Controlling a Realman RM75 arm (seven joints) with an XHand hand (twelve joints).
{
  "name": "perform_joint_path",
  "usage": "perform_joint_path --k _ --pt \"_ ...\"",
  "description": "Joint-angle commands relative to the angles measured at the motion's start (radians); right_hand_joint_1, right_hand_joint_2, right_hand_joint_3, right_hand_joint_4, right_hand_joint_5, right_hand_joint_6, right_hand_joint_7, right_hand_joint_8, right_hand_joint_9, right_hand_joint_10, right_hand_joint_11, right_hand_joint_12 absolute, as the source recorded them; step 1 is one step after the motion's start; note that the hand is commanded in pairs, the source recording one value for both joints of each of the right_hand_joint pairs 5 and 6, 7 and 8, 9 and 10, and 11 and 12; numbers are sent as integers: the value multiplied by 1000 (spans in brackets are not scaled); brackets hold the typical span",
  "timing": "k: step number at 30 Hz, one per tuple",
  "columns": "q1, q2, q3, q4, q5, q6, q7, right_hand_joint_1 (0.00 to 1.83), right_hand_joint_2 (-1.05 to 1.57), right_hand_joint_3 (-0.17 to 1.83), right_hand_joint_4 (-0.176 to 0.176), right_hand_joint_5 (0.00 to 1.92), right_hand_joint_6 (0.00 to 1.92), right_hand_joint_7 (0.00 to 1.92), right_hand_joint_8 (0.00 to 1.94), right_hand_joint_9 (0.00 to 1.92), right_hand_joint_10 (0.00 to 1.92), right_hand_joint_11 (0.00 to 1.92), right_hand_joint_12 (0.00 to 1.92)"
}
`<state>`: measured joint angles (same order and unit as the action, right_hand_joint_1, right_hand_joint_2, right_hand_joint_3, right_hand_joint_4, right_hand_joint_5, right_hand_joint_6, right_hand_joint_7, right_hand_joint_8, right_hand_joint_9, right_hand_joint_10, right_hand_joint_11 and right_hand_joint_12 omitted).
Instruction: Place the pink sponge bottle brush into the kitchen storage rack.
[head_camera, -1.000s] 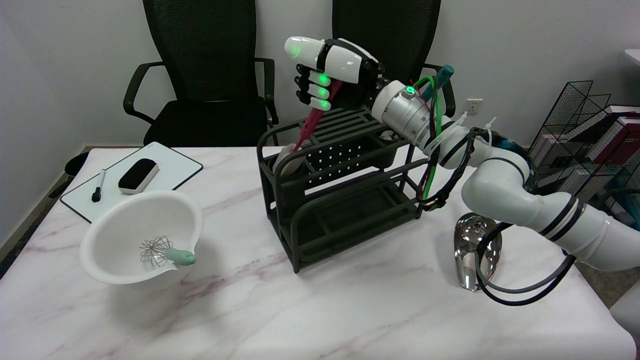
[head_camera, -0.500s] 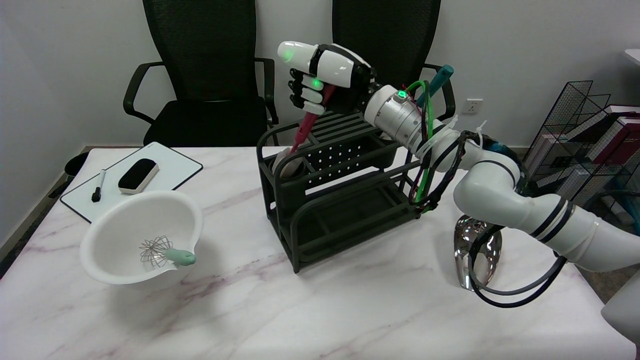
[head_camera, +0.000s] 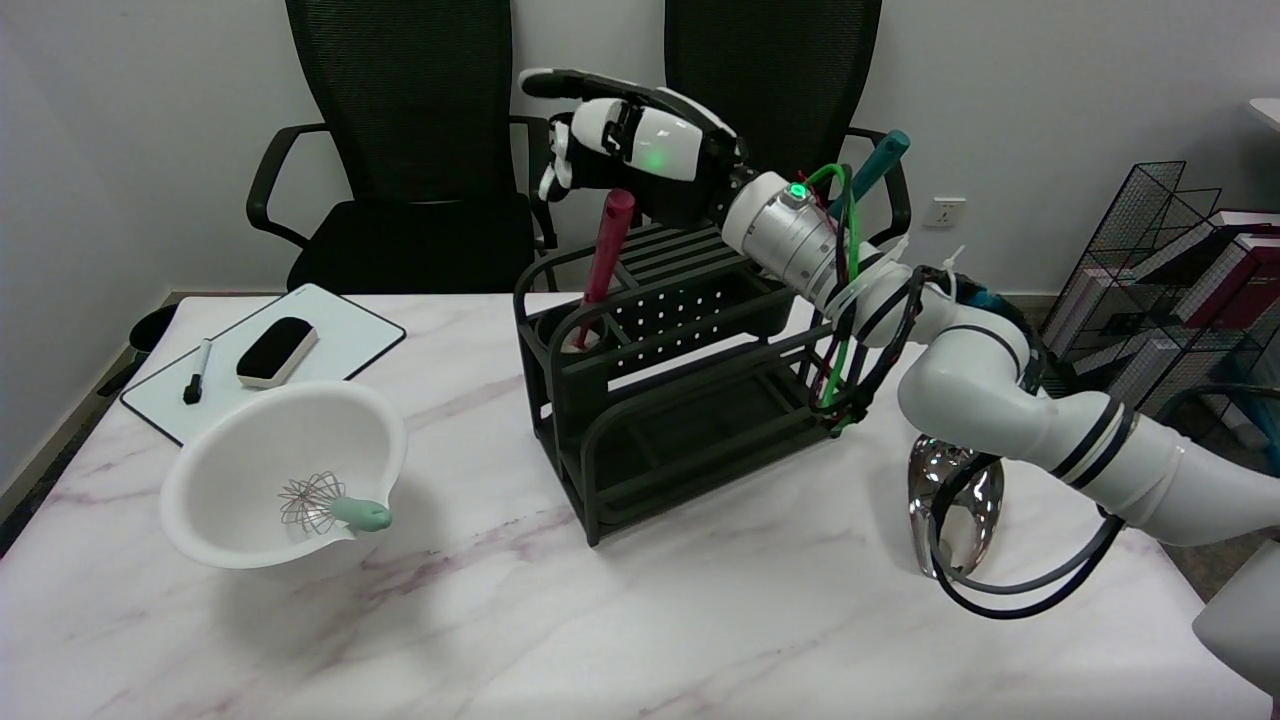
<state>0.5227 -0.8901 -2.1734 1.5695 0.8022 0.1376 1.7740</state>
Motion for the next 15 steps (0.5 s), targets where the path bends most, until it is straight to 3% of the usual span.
perform_joint_path --k 1,6,15 --pt "-4 -15 -1 -13 -25 66 -5 1110 678 1162 0 669 669 1173 1173 1160 1160 981 981" --pt "-28 -9 41 -5 -80 140 -5 1118 664 1165 0 651 651 1154 1154 1117 1117 927 927" --pt "-260 2 323 74 -246 247 -9 1086 767 1068 0 750 750 1199 1199 1160 1160 945 945"
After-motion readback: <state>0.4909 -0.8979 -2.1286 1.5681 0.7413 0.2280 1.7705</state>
